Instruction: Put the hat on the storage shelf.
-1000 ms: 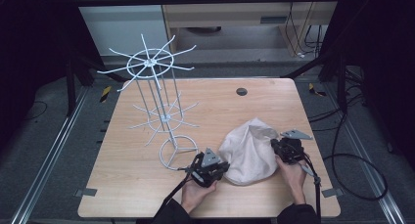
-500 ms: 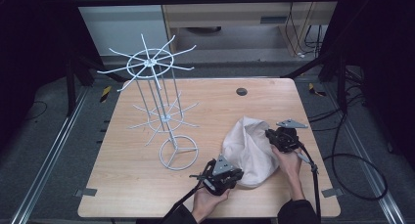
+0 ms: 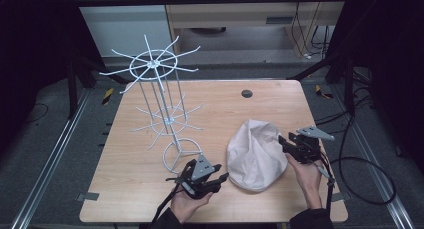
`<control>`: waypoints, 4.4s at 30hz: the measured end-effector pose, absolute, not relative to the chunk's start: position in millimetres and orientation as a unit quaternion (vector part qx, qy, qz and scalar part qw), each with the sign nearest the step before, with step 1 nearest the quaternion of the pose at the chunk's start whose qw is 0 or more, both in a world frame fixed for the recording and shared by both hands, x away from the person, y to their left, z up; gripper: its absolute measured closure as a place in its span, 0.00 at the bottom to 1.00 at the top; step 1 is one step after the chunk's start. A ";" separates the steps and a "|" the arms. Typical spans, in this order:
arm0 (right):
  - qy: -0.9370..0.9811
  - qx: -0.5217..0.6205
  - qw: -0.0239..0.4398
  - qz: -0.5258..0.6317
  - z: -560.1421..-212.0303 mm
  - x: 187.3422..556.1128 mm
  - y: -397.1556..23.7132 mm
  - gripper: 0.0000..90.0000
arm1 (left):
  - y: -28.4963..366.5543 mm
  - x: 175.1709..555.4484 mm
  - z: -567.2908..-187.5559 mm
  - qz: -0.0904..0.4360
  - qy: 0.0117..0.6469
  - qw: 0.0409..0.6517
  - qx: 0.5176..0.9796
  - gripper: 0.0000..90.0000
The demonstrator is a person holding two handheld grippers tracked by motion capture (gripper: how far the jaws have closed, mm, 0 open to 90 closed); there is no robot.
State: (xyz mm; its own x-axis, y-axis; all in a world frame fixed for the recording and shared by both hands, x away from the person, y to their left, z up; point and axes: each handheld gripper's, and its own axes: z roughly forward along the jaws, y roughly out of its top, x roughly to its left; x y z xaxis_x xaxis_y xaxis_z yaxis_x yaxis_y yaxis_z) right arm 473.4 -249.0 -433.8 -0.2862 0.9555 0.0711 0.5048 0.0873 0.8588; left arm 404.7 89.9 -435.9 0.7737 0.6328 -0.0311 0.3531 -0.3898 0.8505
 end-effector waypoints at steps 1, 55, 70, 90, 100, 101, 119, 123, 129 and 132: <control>0.687 0.530 0.270 0.417 -430.9 470.0 -248.5 0.60 | 95.1 403.7 -433.4 0.157 0.302 0.461 0.819 0.64; 0.725 0.553 0.235 0.338 -420.4 495.0 -132.3 0.51 | 311.4 421.5 -460.1 0.271 0.491 0.389 0.731 0.41; 0.743 0.562 0.228 0.284 -437.2 502.2 -134.9 0.97 | 314.4 424.5 -462.8 0.265 0.500 0.383 0.730 0.41; 0.723 0.475 0.257 0.431 -401.7 462.2 -174.2 0.98 | 315.5 424.2 -462.2 0.262 0.508 0.389 0.723 0.42; 0.709 0.420 0.273 0.496 -369.2 437.4 -188.2 0.98 | 315.8 423.6 -461.6 0.263 0.508 0.393 0.720 0.42; 0.708 0.413 0.276 0.502 -365.5 434.8 -188.3 0.98 | 315.9 423.5 -461.6 0.263 0.509 0.393 0.719 0.42; 0.640 0.307 0.311 0.632 -297.8 392.5 -172.5 0.98 | 316.4 423.5 -461.5 0.264 0.510 0.394 0.718 0.42; 0.625 0.294 0.313 0.652 -290.6 389.9 -169.7 0.98 | 316.3 423.4 -461.3 0.264 0.510 0.394 0.718 0.42; 0.606 0.280 0.320 0.672 -278.9 386.7 -169.0 0.98 | 316.3 423.6 -461.5 0.264 0.510 0.394 0.717 0.42; 0.603 0.276 0.319 0.677 -271.5 387.3 -169.7 0.98 | 316.0 423.9 -461.8 0.263 0.510 0.393 0.719 0.42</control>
State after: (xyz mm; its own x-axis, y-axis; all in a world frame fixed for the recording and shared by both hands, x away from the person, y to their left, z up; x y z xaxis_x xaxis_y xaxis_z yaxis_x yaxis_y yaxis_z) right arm 387.3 -169.7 -271.5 -0.6445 0.7646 -0.0107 -0.0994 -0.0699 0.9926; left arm 423.9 316.0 -461.8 0.3411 0.9398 -0.0225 0.5264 -0.1711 0.8329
